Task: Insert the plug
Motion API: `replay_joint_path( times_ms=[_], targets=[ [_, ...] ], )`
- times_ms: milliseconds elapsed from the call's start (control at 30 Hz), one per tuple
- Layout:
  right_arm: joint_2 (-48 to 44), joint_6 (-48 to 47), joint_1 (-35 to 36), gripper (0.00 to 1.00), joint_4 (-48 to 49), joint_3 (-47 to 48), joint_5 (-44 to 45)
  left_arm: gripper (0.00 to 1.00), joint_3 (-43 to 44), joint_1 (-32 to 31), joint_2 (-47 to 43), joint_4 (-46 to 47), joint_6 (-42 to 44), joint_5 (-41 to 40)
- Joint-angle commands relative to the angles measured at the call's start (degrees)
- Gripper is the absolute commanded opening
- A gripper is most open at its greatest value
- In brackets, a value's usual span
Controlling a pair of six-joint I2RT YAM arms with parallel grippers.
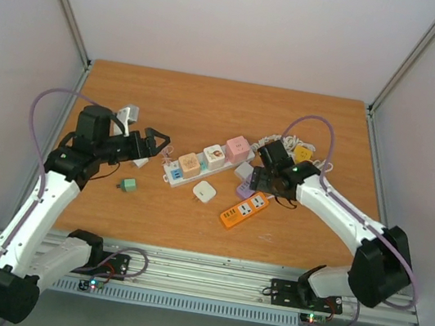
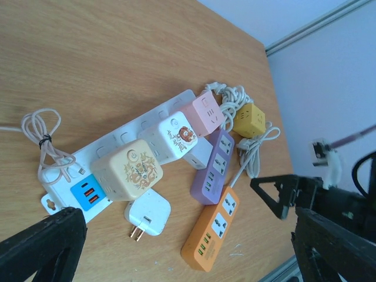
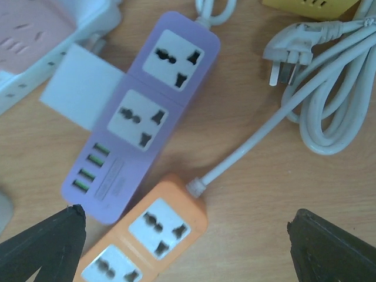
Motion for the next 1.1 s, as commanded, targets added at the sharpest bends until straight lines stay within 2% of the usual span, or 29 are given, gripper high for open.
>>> replay_joint_path(
  times_ms=[0,67,233,400,633,733,1067],
  targets=[
    [6.14,0.27,-4.27,0.94,2.26,4.37,-0.29,0.96,1.21,0.13,0.4,2.81,3.61,0.92],
    [9.84,-1.03,-7.81,0.93,2.97,7.32,-0.81,0.96,1.21,0.13,0.07,2.53,5.46,0.14],
    [20.62,-3.98,-12.12,0.93,0.85,18.23,5.76,0.96,0.86,0.13,-0.8,2.23,8.67,-1.91],
    [26.85,-3.81,-16.08,0.95,0.23,24.02,9.98,0.96,-0.19,0.13,-1.69,2.11,10.27,-2.93],
    [30.65,-2.91,-20.68,0.96,1.07,25.51,5.79,0.96,-1.07,0.09,-1.93,2.87,10.5,-3.2],
    [32.05,-3.17,-22.01,0.91,1.4,25.7,1.99,0.96,-1.16,0.09,-2.09,2.92,10.54,-3.26],
    [33.26,-1.11,-23.75,0.63,1.95,24.55,-0.43,0.96,-1.25,0.13,-1.98,2.83,10.58,-4.03]
  ],
)
